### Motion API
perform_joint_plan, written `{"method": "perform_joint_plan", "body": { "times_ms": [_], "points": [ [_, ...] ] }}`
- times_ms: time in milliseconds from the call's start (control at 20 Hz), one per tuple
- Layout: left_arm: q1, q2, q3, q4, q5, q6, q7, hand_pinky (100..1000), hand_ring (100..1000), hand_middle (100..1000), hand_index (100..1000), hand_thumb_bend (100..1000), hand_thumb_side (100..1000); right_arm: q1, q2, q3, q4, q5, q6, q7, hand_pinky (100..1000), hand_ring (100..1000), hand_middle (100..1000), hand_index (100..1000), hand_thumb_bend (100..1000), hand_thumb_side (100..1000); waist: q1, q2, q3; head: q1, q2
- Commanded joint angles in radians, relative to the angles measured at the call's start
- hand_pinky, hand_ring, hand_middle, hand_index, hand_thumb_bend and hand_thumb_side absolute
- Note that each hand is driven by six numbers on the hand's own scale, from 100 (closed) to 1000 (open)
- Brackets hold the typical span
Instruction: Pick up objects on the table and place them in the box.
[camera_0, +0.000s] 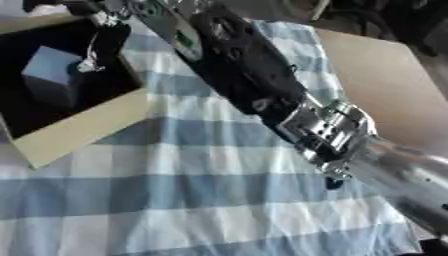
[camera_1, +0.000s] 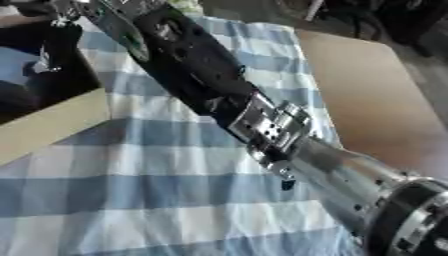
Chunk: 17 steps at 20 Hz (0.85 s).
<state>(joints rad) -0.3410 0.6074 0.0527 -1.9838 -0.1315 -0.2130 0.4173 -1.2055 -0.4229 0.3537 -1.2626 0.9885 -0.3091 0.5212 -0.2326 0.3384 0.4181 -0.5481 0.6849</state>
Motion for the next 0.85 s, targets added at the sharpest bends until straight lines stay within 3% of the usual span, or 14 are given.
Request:
{"method": "perform_joint_plan", "body": {
  "times_ms": [50, 100, 150, 250, 300, 350, 600, 850],
  "points": [
    [-0.002, 0.017, 0.007, -0.016, 0.0, 0.001, 0.003, 767, 788, 732, 810, 551, 722, -0.027, -0.043, -0.026, -0.066, -0.059, 0.025, -0.013, 913, 949, 857, 932, 270, 549, 0.023, -0.025, -0.003, -0.001, 0.001],
    [-0.002, 0.018, 0.008, -0.016, 0.0, 0.0, 0.004, 767, 788, 732, 810, 551, 722, -0.027, -0.048, -0.028, -0.085, -0.081, 0.037, -0.018, 911, 948, 855, 930, 259, 549, 0.023, -0.026, -0.005, -0.001, 0.001],
    [-0.001, 0.019, 0.008, -0.016, 0.0, 0.0, 0.005, 767, 788, 732, 810, 552, 722, -0.028, -0.057, -0.033, -0.111, -0.101, 0.055, -0.03, 893, 930, 835, 905, 171, 502, 0.024, -0.027, -0.008, 0.001, 0.001],
    [0.0, 0.021, 0.01, -0.016, -0.001, 0.0, 0.007, 767, 788, 732, 810, 552, 721, -0.026, -0.074, -0.045, -0.172, -0.151, 0.1, -0.064, 871, 906, 808, 876, 100, 520, 0.027, -0.028, -0.014, 0.013, 0.003],
    [0.0, 0.022, 0.011, -0.016, -0.002, -0.001, 0.009, 767, 788, 732, 810, 553, 721, -0.021, -0.086, -0.049, -0.206, -0.181, 0.127, -0.084, 868, 903, 805, 875, 100, 528, 0.028, -0.029, -0.017, 0.02, 0.004],
    [0.001, 0.023, 0.012, -0.016, -0.003, -0.002, 0.011, 767, 788, 732, 810, 554, 721, -0.016, -0.1, -0.058, -0.245, -0.214, 0.157, -0.108, 848, 879, 778, 865, 100, 604, 0.029, -0.029, -0.021, 0.03, 0.004],
    [0.008, 0.025, 0.02, -0.016, -0.009, -0.007, 0.026, 767, 788, 732, 810, 557, 718, 0.036, -0.165, -0.133, -0.434, -0.464, 0.331, -0.282, 798, 844, 736, 848, 100, 611, 0.036, -0.026, -0.038, 0.062, -0.001],
    [0.021, 0.026, 0.027, -0.016, -0.019, -0.011, 0.045, 766, 788, 733, 810, 560, 717, 0.124, -0.259, -0.212, -0.619, -0.707, 0.444, -0.472, 773, 835, 723, 843, 100, 626, 0.048, -0.02, -0.065, 0.134, -0.012]
  ]
}}
